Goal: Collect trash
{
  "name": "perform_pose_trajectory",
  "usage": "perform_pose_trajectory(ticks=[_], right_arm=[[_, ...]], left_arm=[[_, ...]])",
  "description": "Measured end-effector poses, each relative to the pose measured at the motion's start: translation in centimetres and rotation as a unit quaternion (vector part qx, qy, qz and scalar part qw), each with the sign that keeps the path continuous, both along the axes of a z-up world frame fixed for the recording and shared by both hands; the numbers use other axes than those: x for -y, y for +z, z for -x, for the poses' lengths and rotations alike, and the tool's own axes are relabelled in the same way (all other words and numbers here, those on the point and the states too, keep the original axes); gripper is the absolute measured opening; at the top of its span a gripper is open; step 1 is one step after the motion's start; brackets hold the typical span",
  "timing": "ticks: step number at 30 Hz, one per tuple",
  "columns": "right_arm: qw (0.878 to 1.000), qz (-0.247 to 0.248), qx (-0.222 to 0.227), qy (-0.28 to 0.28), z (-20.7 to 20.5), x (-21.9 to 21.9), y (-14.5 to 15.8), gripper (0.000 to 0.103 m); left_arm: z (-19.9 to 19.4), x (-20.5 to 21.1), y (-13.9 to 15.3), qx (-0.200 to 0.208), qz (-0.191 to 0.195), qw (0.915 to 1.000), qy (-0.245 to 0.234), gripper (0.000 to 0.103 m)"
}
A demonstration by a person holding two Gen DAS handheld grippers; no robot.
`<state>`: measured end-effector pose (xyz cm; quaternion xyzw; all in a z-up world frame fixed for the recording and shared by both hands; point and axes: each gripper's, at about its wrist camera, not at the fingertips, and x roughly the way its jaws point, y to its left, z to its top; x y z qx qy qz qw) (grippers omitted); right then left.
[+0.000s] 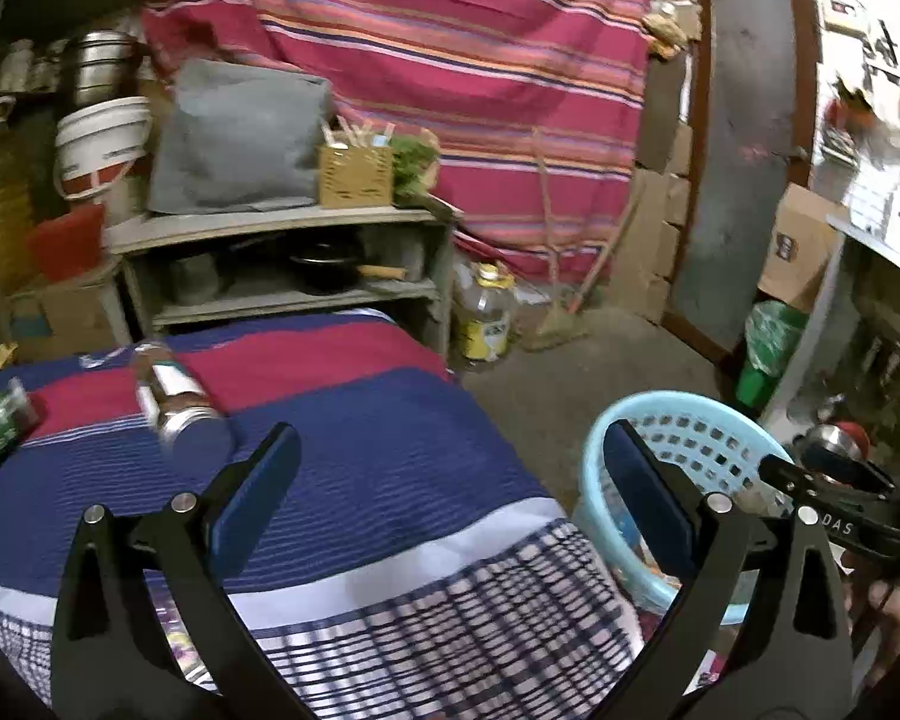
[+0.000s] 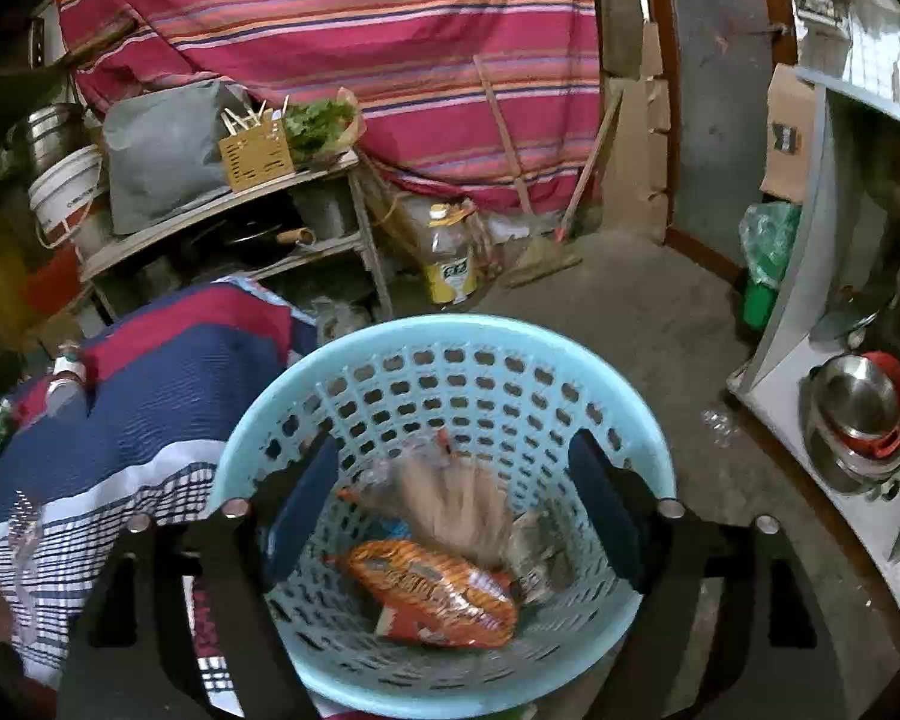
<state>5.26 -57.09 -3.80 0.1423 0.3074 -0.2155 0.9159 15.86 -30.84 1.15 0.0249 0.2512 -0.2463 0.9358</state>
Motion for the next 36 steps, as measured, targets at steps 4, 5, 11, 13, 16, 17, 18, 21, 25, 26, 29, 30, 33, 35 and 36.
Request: perform_pose_trajectory(ticks=[4, 5, 11, 13, 16, 17, 18, 21, 25, 26, 29, 30, 33, 35, 36], right_arm=[[1.0, -0.01, 0.009, -0.009, 0.9, 0.0, 0.3, 0.089], [1.0, -0.009, 0.017, -0.01, 1.2, -0.2, 0.6, 0.09], [0.998, 0.036, 0.041, 0.008, 2.7, -4.4, 3.4, 0.098], [0.998, 0.042, 0.05, 0.016, 2.9, -6.3, 4.3, 0.098], [0.997, 0.038, 0.057, 0.04, 3.2, -9.5, 5.3, 0.098], [0.996, 0.042, 0.062, 0.043, 3.4, -10.5, 5.5, 0.098], [0.995, 0.044, 0.069, 0.05, 3.6, -11.8, 5.8, 0.098], [0.992, 0.041, 0.083, 0.08, 4.1, -15.3, 6.5, 0.098], [0.988, 0.039, 0.095, 0.117, 4.7, -20.0, 7.2, 0.098], [0.987, 0.036, 0.099, 0.123, 4.8, -21.0, 7.4, 0.098], [0.984, 0.027, 0.109, 0.141, 5.5, -23.8, 7.8, 0.098], [0.983, 0.024, 0.109, 0.147, 5.5, -24.7, 7.8, 0.098], [0.98, 0.022, 0.108, 0.163, 5.7, -27.4, 7.5, 0.098], [0.98, 0.033, 0.104, 0.169, 5.8, -29.2, 7.0, 0.098], [0.979, 0.037, 0.104, 0.17, 5.9, -29.9, 6.8, 0.098]], left_arm=[[0.8, -2.3, 1.2, 0.011, 0.005, 0.9999, 0.012, 0.098], [1.3, -3.1, 1.6, 0.02, 0.008, 0.9997, 0.013, 0.098], [5.1, -7.3, 3.6, 0.06, 0.0, 0.9977, 0.031, 0.098], [6.4, -8.8, 4.0, 0.07, -0.01, 0.9968, 0.037, 0.098], [7.6, -11.0, 4.1, 0.077, -0.017, 0.9954, 0.054, 0.098], [8.2, -12.1, 4.1, 0.079, -0.023, 0.9943, 0.067, 0.098], [8.6, -13.0, 4.1, 0.079, -0.025, 0.9941, 0.07, 0.098], [9.6, -15.4, 4.0, 0.081, -0.03, 0.9928, 0.082, 0.098], [10.9, -18.9, 3.8, 0.084, -0.038, 0.9888, 0.118, 0.098], [11.1, -19.7, 3.8, 0.083, -0.035, 0.9881, 0.125, 0.098], [11.9, -21.6, 3.5, 0.084, -0.035, 0.9855, 0.143, 0.098], [12.2, -22.1, 3.3, 0.085, -0.04, 0.9843, 0.149, 0.098], [12.7, -23.6, 2.6, 0.082, -0.047, 0.9818, 0.164, 0.098], [12.9, -24.8, 2.1, 0.076, -0.043, 0.9809, 0.174, 0.098], [12.9, -25.2, 2.0, 0.074, -0.041, 0.9805, 0.177, 0.098]])
